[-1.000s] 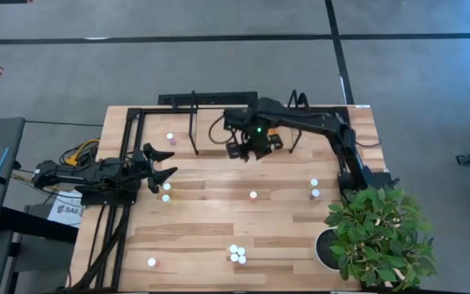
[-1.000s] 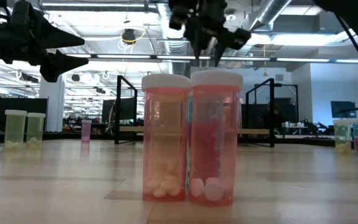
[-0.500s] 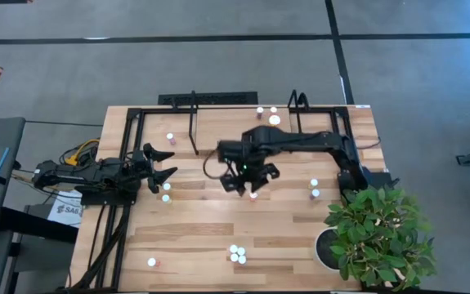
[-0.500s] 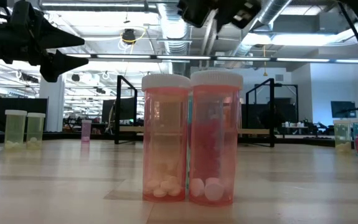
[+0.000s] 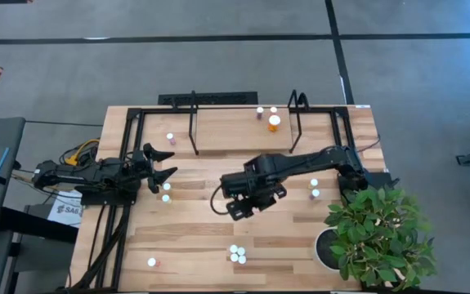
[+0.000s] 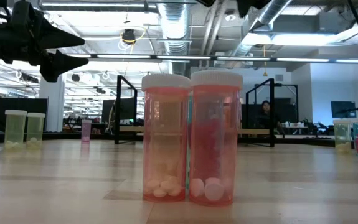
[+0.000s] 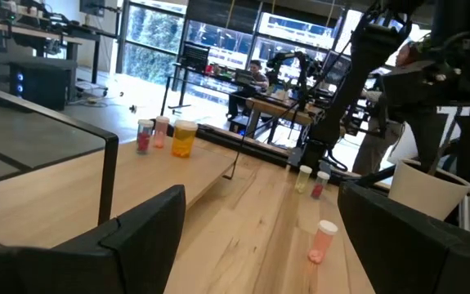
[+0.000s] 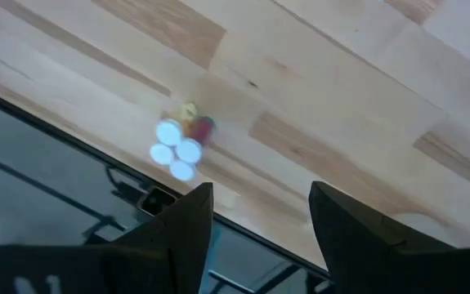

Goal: Pick and place medicine bottles onto shelf by color
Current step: Put the pink pill bottle on the shelf

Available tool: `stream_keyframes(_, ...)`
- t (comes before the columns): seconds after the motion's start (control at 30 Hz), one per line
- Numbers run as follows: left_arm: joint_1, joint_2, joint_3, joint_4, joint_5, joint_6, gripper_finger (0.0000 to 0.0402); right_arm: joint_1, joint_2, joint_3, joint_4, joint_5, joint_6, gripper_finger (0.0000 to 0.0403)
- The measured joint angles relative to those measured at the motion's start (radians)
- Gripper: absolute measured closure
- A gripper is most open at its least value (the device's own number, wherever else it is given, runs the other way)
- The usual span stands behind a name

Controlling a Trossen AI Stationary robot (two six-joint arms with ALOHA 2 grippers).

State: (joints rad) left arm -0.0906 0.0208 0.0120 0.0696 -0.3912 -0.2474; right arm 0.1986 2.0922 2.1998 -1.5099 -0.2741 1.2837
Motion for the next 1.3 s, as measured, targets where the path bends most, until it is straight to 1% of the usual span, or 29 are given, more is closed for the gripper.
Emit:
stream_keyframes(0.3,0.0,0.0,0.0,0.0,0.0,0.0,0.009,0.071,0.0,0.0,-0.024,0.002,0.074,0.0174)
stream_keyframes(0.5,0.0,0.0,0.0,0.0,0.0,0.0,0.009,0.158,0.0,0.0,0.068,0.019,0.122,0.0174)
stream_keyframes(0.63,0.0,0.0,0.0,0.0,0.0,0.0,0.009,0.222,0.001,0.0,0.15,0.072,0.157,0.0174)
stream_keyframes(0.77,0.0,0.0,0.0,0.0,0.0,0.0,0.009,0.259,0.01,0.0,0.195,0.082,0.174,0.0174)
stream_keyframes(1.1,0.0,0.0,0.0,0.0,0.0,0.0,0.009,0.267,0.008,-0.007,0.211,0.119,0.255,0.0174)
stream_keyframes(1.2,0.0,0.0,0.0,0.0,0.0,0.0,0.009,0.266,0.007,-0.053,0.218,0.126,0.267,0.0175)
stream_keyframes(1.3,0.0,0.0,0.0,0.0,0.0,0.0,0.009,0.263,0.009,-0.109,0.222,0.122,0.323,0.018)
